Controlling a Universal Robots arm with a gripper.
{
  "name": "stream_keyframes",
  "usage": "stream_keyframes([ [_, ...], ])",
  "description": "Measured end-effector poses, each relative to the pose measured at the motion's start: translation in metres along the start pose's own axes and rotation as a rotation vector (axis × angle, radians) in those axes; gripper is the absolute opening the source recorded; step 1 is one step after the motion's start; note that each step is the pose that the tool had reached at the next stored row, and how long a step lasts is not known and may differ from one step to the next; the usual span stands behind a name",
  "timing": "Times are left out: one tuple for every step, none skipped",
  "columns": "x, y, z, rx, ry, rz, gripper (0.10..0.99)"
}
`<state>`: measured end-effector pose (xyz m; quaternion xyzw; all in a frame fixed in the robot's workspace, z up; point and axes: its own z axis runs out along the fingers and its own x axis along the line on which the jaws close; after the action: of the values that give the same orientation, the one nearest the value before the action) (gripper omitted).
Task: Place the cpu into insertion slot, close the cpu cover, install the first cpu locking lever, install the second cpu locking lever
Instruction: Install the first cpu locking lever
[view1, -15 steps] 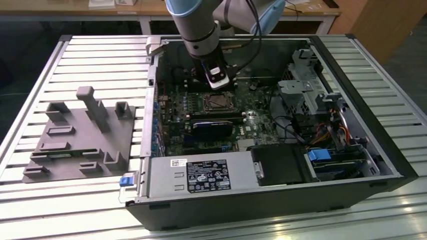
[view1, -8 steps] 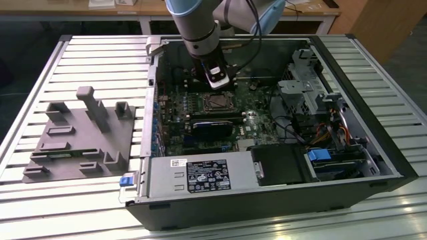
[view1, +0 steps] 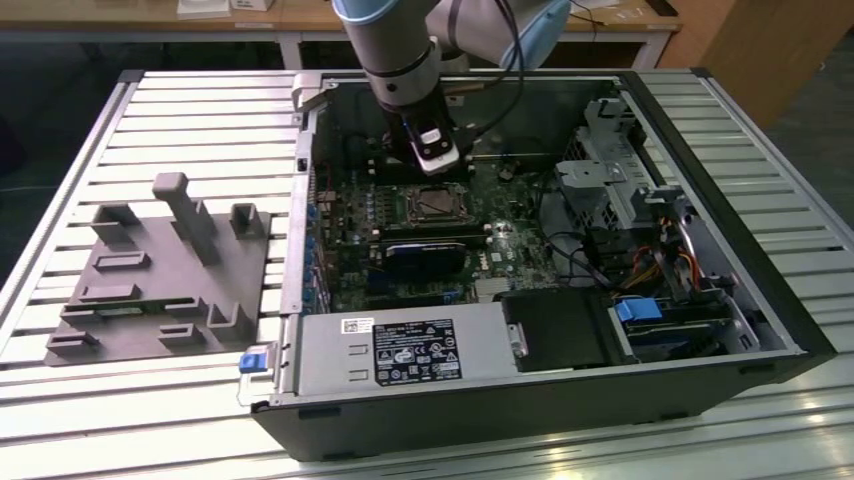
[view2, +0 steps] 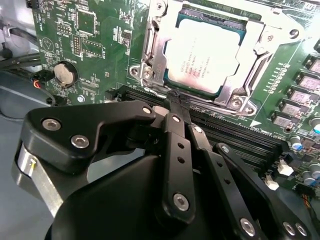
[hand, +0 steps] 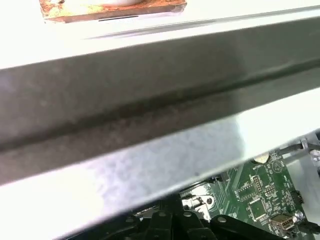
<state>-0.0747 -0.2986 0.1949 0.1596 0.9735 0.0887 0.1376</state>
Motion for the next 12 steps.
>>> stream_keyframes([
  [-0.0002,0.0002,-0.0008,0.000,-0.0002,0.000,0.102],
  [-0.0005,0.0004,-0.0019,0.001,-0.0003,0.000,0.102],
  [-0.0008,0.0007,-0.0030,0.001,-0.0004,0.000,0.102],
  [-0.0011,0.0010,-0.0044,0.001,-0.0005,0.000,0.102],
  [-0.0015,0.0014,-0.0059,0.001,-0.0006,0.000,0.102],
  [-0.0019,0.0018,-0.0076,0.002,-0.0007,-0.001,0.102],
  [-0.0024,0.0022,-0.0094,0.002,-0.0007,-0.001,0.102],
  [-0.0029,0.0026,-0.0112,0.002,-0.0007,-0.001,0.102],
  [-0.0033,0.0030,-0.0132,0.002,-0.0008,-0.001,0.102],
  [-0.0039,0.0035,-0.0153,0.002,-0.0008,-0.001,0.102],
  [-0.0044,0.0039,-0.0173,0.003,-0.0008,-0.001,0.102],
  [-0.0048,0.0044,-0.0192,0.003,-0.0009,-0.001,0.102],
])
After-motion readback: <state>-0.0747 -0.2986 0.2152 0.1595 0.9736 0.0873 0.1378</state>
